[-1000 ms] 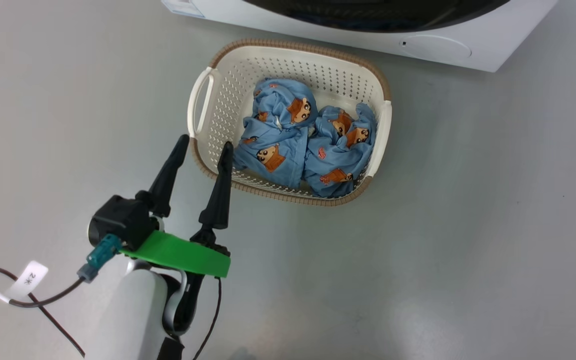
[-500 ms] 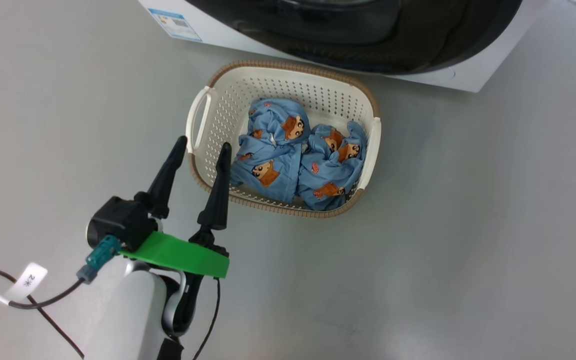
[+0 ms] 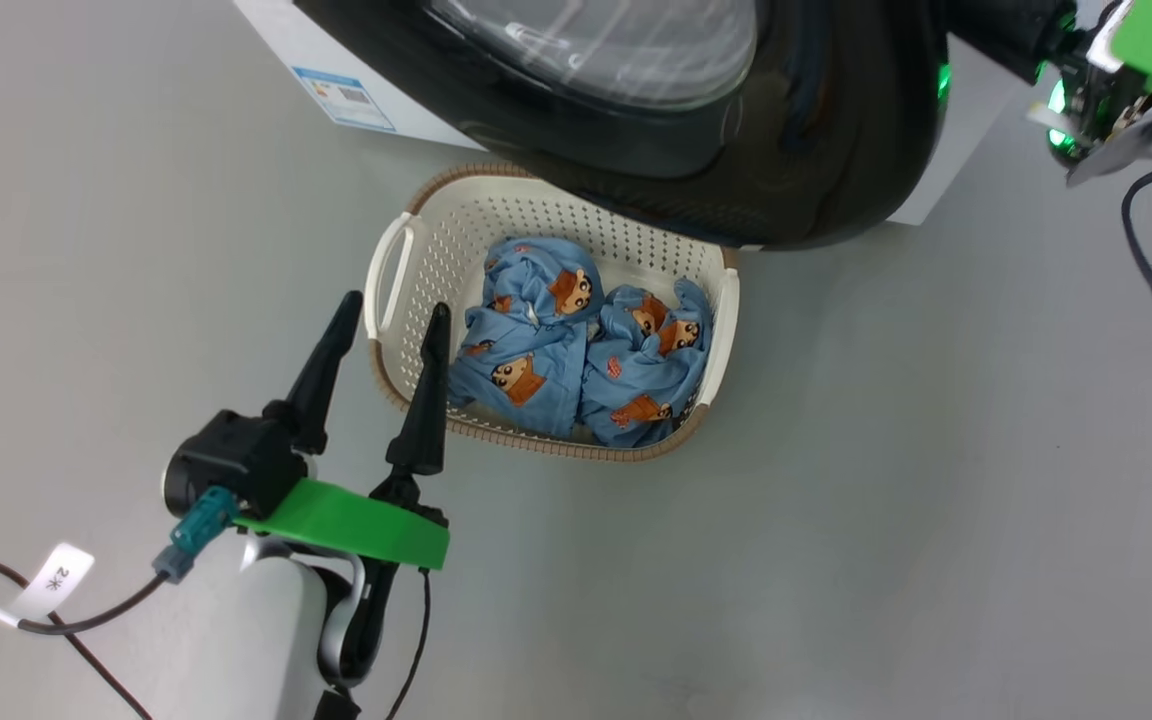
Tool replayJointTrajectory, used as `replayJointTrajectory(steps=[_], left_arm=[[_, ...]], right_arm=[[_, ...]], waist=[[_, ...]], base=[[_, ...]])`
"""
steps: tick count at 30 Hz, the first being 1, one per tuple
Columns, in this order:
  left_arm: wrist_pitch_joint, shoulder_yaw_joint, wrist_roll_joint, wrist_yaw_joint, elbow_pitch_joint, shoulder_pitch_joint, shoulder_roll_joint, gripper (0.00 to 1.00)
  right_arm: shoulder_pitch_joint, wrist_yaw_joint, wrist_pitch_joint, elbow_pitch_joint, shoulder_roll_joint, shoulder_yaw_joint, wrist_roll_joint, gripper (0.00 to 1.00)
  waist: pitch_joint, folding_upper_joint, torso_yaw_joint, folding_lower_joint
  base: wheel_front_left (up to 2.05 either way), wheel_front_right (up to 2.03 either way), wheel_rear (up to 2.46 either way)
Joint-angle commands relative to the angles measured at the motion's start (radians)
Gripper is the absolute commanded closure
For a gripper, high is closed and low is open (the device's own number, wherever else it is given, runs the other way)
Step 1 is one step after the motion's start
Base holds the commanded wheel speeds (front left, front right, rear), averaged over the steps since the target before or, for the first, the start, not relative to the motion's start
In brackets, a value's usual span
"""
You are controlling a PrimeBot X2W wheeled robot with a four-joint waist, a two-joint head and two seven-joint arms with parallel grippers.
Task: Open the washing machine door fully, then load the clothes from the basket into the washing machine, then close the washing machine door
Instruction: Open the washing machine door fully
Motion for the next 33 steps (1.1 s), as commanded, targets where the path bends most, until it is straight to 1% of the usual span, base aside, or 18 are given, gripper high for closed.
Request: replayJointTrajectory(steps=[1,16,33], left_arm=[[-0.006,0.036,0.007,0.006,-0.016,0.022,0.023,0.0],[-0.006,0.045,0.019,0.005,-0.012,0.055,0.023,0.0],[-0.006,0.05,0.031,0.007,-0.017,0.093,0.023,0.0]], right_arm=[[0.034,0.005,0.015,-0.033,0.026,0.015,0.011,1.0],[0.129,0.005,0.061,-0.069,0.072,0.036,0.014,1.0],[0.224,0.005,0.113,-0.115,0.125,0.056,0.013,1.0]], waist=[[-0.012,0.0,-0.006,0.0],[-0.073,0.0,-0.018,0.0],[-0.135,0.0,-0.006,0.0]], base=[[0.0,0.0,0.0],[0.0,0.0,0.0],[0.0,0.0,0.0]])
